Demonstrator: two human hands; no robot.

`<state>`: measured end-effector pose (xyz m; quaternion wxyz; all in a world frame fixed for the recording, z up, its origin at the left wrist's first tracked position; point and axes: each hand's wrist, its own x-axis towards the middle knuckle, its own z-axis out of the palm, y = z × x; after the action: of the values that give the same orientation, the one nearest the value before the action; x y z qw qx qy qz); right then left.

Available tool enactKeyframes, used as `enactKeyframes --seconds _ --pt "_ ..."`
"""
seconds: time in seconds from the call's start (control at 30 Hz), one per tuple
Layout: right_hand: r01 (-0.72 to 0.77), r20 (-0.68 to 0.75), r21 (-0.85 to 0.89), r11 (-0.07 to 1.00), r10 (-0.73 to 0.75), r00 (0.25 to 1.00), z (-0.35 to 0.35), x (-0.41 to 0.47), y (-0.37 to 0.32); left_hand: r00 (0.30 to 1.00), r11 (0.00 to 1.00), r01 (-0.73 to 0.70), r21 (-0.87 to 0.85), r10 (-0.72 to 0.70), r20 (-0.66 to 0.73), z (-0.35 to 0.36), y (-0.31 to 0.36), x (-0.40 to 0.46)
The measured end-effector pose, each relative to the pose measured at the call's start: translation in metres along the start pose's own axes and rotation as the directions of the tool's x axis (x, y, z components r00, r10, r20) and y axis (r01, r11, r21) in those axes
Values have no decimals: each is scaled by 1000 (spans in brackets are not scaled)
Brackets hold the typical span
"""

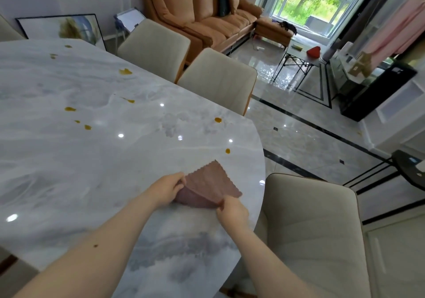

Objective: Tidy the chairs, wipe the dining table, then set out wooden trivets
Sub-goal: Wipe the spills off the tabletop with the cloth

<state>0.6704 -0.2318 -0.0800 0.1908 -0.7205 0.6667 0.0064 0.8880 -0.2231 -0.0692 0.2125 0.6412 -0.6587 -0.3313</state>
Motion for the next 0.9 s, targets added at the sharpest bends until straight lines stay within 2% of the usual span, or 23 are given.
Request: enactKeyframes --seconds 0.07,0.13,0.3,0.4,0.47,0.6,0.73,0.8,0.9 --pt "-21 42 -24 999 22 999 7 -7 4 990 998 19 56 -27 138 12 -6 -3" --pt "-13 -5 16 1000 13 1000 8 -6 3 980 996 35 84 -51 192 19 -8 -3" --pt "78 -192 138 987 -50 980 24 12 -18 999 987 32 158 -28 -27 33 -15 7" --pt "57 -188 251 966 -9 982 43 23 -31 998 951 43 307 -29 -50 44 -23 12" --pt "-1 -132 303 953 43 990 55 29 -40 998 945 51 324 -33 -60 50 -30 12" --pt "-120 -44 226 967 133 990 74 47 -54 979 963 100 250 -51 -197 54 -35 20" --pt "-186 -93 145 972 200 975 75 65 -40 966 954 83 289 -6 -260 53 -41 43" --pt "-243 -113 158 957 262 958 69 77 -27 963 944 85 318 4 -269 56 -44 55" --pt "-322 -109 140 936 338 935 59 99 -11 978 913 89 399 -4 -207 67 -44 76"
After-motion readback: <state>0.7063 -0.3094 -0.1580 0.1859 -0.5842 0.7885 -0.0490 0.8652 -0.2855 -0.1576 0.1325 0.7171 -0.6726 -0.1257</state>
